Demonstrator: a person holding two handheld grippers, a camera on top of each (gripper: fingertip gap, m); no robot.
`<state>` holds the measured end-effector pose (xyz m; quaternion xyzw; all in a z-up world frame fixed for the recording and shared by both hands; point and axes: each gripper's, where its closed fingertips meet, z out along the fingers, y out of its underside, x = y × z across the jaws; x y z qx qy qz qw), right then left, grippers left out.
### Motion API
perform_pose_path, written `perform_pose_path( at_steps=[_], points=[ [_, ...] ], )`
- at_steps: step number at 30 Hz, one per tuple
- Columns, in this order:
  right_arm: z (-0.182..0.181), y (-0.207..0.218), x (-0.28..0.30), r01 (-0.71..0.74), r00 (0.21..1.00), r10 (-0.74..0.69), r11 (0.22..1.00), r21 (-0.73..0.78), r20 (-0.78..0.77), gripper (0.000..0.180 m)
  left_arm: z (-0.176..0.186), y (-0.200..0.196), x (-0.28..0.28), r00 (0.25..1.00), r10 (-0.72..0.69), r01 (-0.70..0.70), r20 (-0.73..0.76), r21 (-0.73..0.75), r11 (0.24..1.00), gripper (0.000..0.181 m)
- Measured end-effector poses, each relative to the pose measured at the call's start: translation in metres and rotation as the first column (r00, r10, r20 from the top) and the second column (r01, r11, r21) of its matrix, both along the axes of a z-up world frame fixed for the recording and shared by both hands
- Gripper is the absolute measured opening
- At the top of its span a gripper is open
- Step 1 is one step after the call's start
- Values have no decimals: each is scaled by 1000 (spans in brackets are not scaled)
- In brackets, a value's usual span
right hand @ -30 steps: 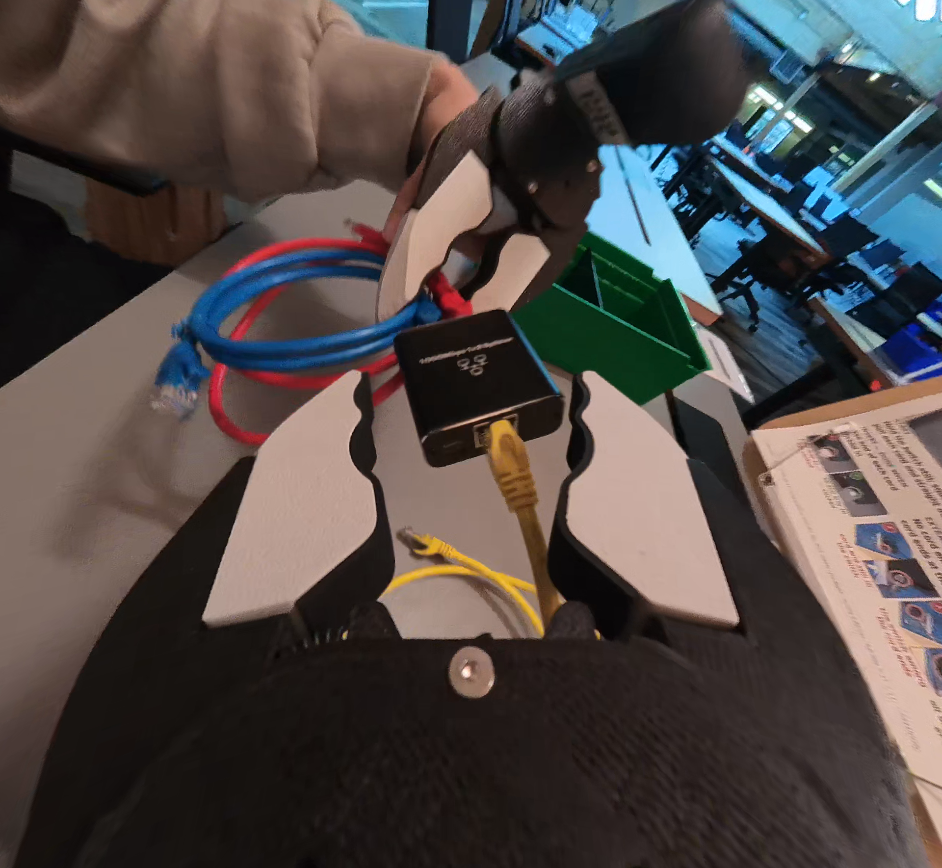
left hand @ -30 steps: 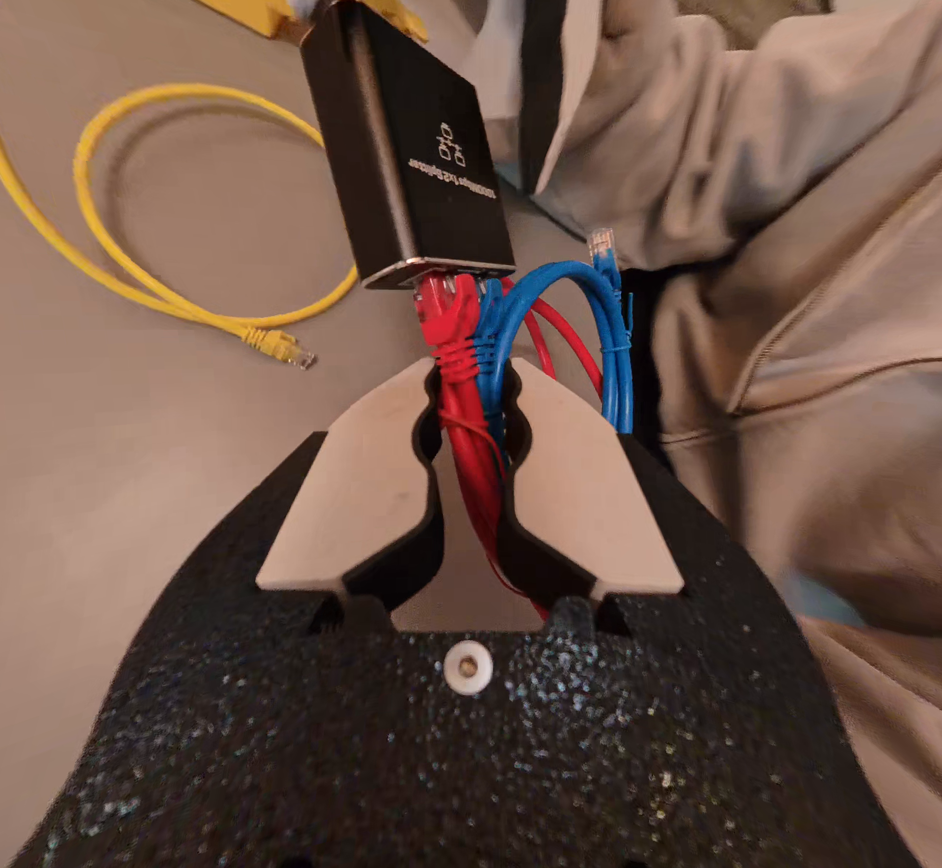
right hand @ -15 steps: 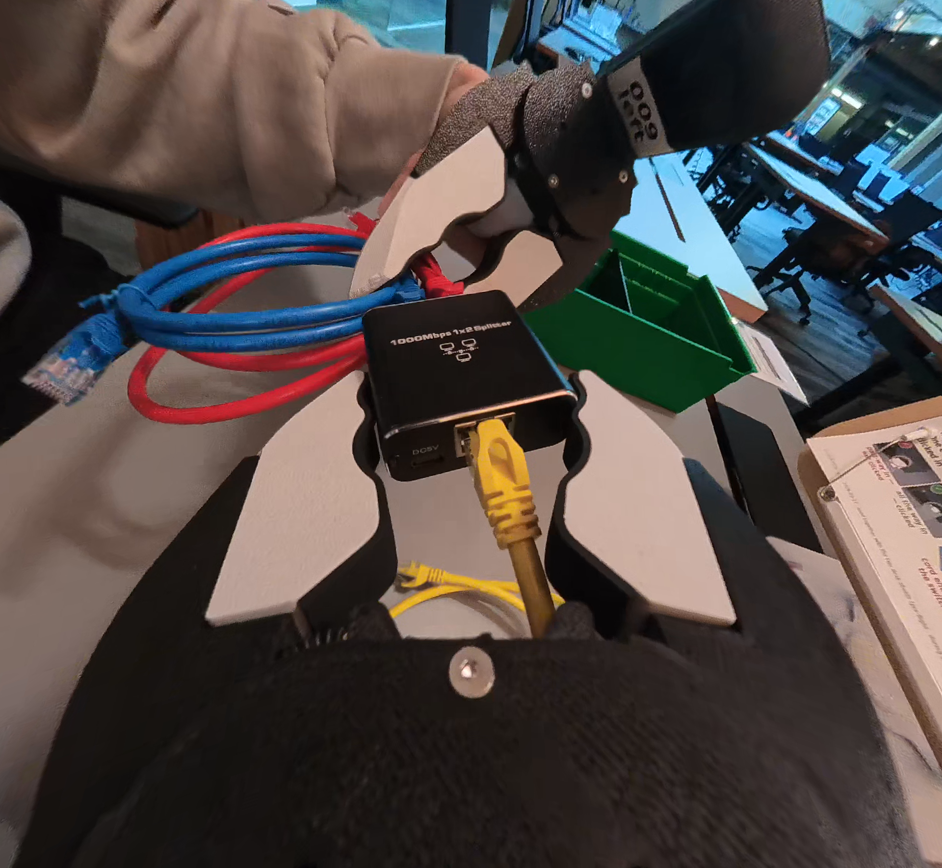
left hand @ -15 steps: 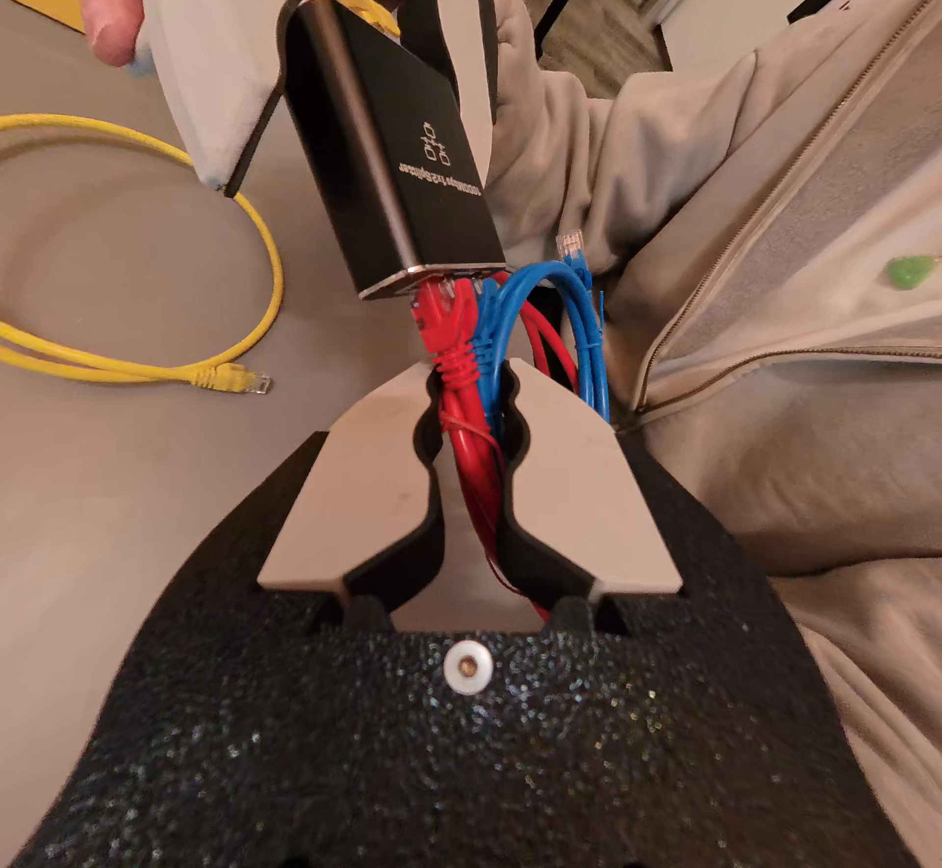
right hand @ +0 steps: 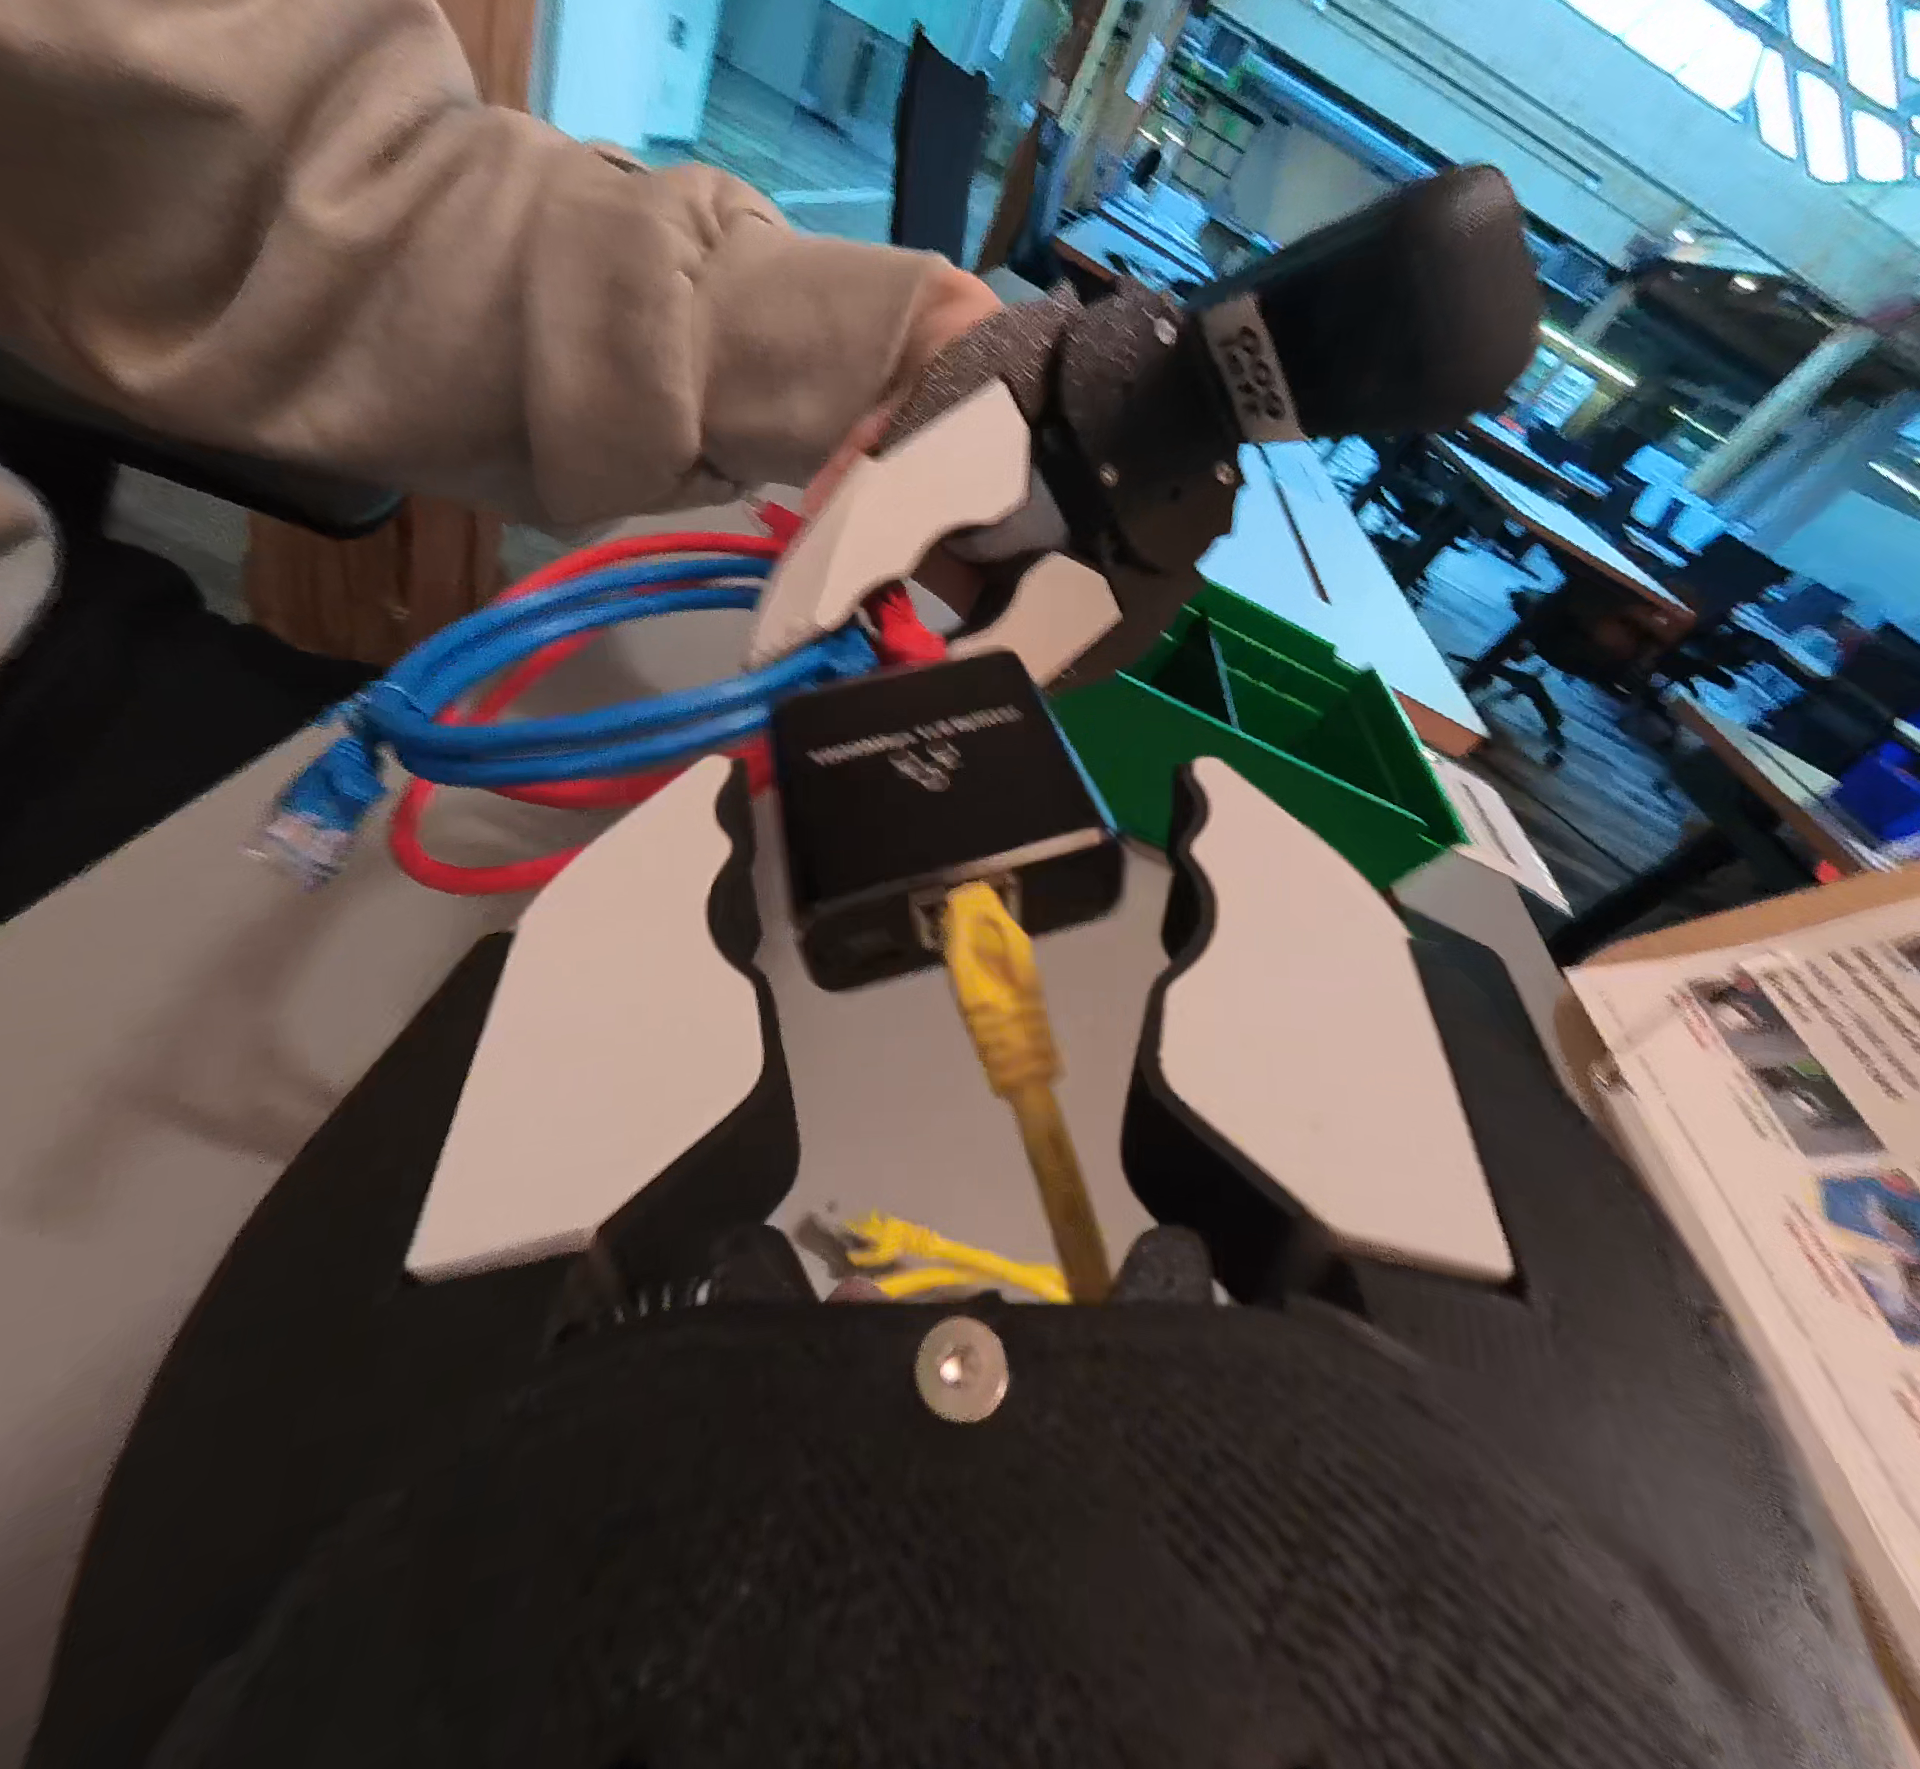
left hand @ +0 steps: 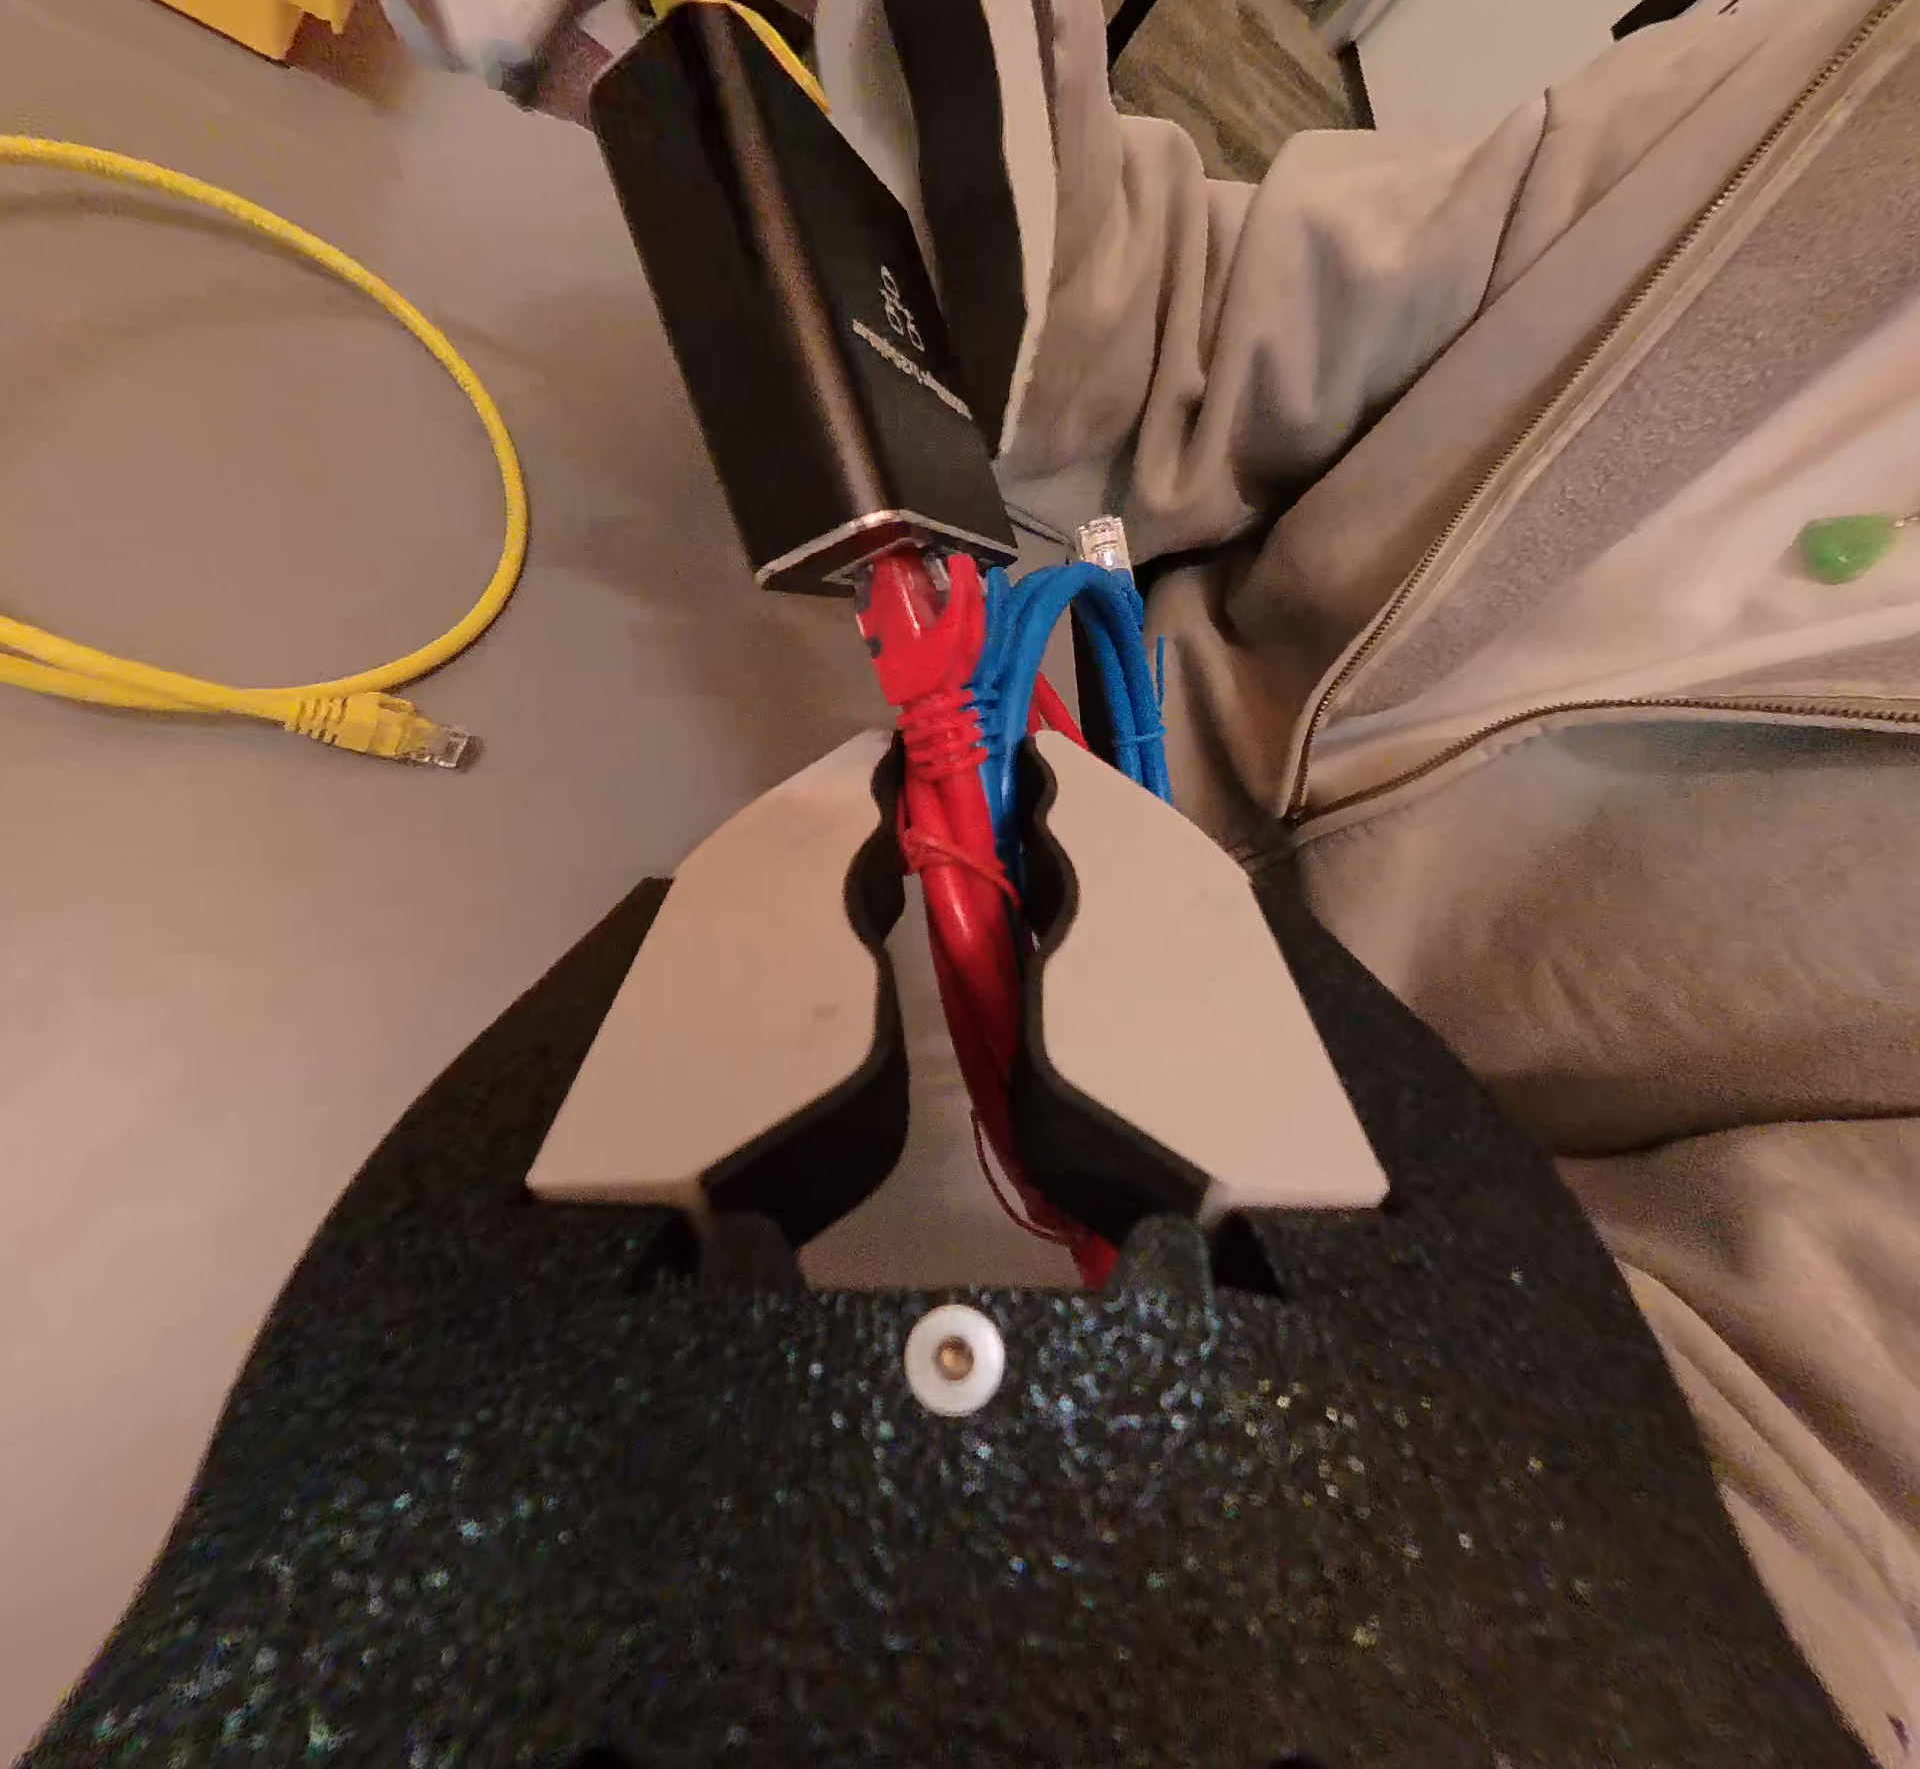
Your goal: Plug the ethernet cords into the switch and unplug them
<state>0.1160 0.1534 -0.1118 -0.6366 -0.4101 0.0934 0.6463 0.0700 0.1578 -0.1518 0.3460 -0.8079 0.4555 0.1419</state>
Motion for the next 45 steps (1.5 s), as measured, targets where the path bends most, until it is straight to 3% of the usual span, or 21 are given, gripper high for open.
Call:
perform_pose_path(
  at_steps=[1, 4, 9, 12, 14, 15, 17, 19, 21, 24, 26, 30, 34, 38, 41, 45],
  points=[
    [-3, 2, 3, 26, 999, -26, 1000, -5, 18, 84, 1, -1, -2, 1000, -11, 11, 4, -8, 1000, 18],
    [-7, 1, -6, -26, 999, 27, 1000, -15, 37, 68, 4, -5, -2, 1000, -24, 24, 0, -32, 999, 18],
    [-9, 6, -9, -22, 999, 26, 998, -65, 48, 67, 2, -1, -4, 1000, -16, 16, -11, -36, 999, 18],
    [-2, 12, -2, 35, 999, -34, 997, -67, 22, 67, 10, 10, 10, 980, 90, -90, 176, -11, 996, 27],
    [4, 15, 9, 99, 995, -99, 993, -62, 0, 67, 32, 27, 30, 883, 278, -289, 377, -29, 957, 53],
    [5, 16, 14, 127, 992, -128, 990, -63, -3, 67, 47, 37, 35, 810, 353, -374, 469, -51, 926, 68],
    [7, 17, 28, 197, 980, -197, 978, -65, 2, 67, 88, 54, 32, 622, 473, -491, 624, -159, 857, 82],
    [16, 10, 37, 233, 972, -233, 971, -47, 11, 67, 133, 63, 10, 433, 552, -510, 712, -311, 802, 83],
    [39, -4, 43, 287, 958, -287, 958, 13, 4, 67, 165, 73, -19, 295, 620, -494, 727, -440, 750, 81],
    [90, -34, 53, 345, 938, -347, 926, 150, -12, 68, 174, 92, -50, 190, 678, -502, 710, -523, 689, 72],
    [129, -53, 68, 361, 931, -366, 907, 216, -16, 67, 152, 102, -53, 189, 673, -559, 715, -486, 672, 72],
    [197, -84, 122, 444, 885, -466, 836, 323, -8, 67, 95, 95, -41, 310, 671, -614, 674, -397, 682, 73],
    [224, -118, 189, 564, 791, -611, 731, 384, 1, 67, 55, 68, -29, 416, 646, -585, 639, -356, 729, 73],
    [186, -150, 264, 711, 687, -715, 623, 325, -133, 67, 31, 48, -22, 489, 623, -553, 611, -335, 763, 73],
    [128, -164, 311, 815, 570, -716, 556, 165, -404, 67, 23, 35, -22, 526, 601, -522, 602, -330, 787, 73],
    [93, -170, 326, 799, 467, -499, 592, 107, -730, 67, 16, 29, -20, 551, 593, -523, 587, -311, 794, 73]
  ],
)
